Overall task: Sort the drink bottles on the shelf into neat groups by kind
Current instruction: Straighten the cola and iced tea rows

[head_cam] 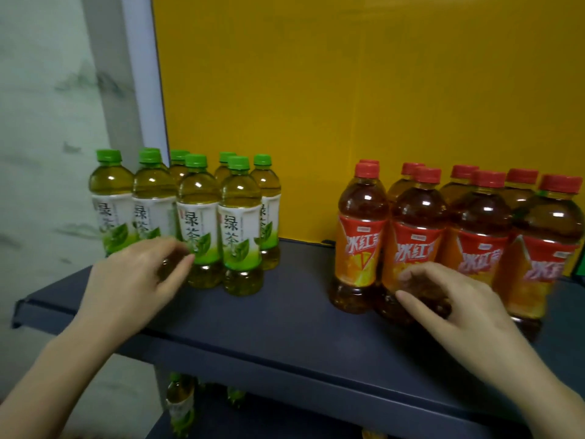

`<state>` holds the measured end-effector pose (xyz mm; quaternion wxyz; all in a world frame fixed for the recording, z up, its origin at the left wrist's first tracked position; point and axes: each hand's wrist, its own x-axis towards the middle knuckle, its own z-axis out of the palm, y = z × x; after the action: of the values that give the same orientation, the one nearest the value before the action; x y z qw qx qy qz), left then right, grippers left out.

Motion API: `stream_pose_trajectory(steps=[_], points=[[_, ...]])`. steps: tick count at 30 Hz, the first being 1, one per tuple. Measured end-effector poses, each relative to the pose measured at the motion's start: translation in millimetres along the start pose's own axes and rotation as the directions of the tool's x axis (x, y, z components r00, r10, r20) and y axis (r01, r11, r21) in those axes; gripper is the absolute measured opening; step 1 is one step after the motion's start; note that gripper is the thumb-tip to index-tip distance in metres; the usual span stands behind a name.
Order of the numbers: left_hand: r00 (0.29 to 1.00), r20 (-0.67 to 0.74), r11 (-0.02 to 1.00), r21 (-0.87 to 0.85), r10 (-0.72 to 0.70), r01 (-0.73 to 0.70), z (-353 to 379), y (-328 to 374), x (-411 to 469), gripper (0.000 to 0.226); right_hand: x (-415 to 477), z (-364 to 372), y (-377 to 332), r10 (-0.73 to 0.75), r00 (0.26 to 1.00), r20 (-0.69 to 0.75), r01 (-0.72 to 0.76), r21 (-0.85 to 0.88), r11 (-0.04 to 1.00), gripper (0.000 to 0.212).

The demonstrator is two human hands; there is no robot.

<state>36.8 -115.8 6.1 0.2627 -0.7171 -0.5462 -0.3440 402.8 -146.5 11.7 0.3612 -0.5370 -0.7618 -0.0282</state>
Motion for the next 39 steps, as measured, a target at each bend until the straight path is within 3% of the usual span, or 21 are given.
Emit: stream_pose_trajectory(steps=[5, 11, 16, 19, 25, 30, 35, 39], points=[[0.995, 0.021, 0.995, 0.032, -0.1, 0.1, 3, -81, -14, 0.047, 19, 46, -38, 0.004, 0.999, 0.051, -0.005, 0.027, 1.0, 0.021], [0.989, 0.029, 0.989, -0.039, -0.145, 0.146, 7, -155, -10, 0.041, 47, 105, -83, 0.019, 0.994, 0.105, -0.03, 0.104, 0.994, 0.053], [0.973, 0.16, 0.959, -0.201, -0.167, 0.197, 27, -197, 2, 0.067, 66, 136, -111, 0.108, 0.99, 0.085, -0.123, 0.183, 0.975, 0.073], [0.955, 0.254, 0.914, -0.333, -0.15, 0.232, 40, -216, 10, 0.083, 75, 144, -124, 0.184, 0.972, 0.145, -0.215, 0.239, 0.947, 0.081], [0.87, 0.492, 0.677, -0.635, -0.017, 0.372, 63, -229, 26, 0.119, 94, 155, -133, 0.296, 0.935, 0.196, -0.355, 0.491, 0.796, 0.113], [0.768, 0.627, 0.438, -0.731, 0.129, 0.523, 72, -229, 45, 0.116, 121, 153, -129, 0.335, 0.922, 0.191, -0.384, 0.541, 0.748, 0.156], [0.748, 0.643, 0.258, -0.76, 0.165, 0.597, 84, -234, 54, 0.124, 126, 166, -126, 0.263, 0.932, 0.248, -0.361, 0.654, 0.664, 0.151], [0.739, 0.651, 0.245, -0.756, 0.174, 0.607, 93, -236, 53, 0.13, 125, 177, -126, 0.203, 0.935, 0.29, -0.353, 0.716, 0.602, 0.125]])
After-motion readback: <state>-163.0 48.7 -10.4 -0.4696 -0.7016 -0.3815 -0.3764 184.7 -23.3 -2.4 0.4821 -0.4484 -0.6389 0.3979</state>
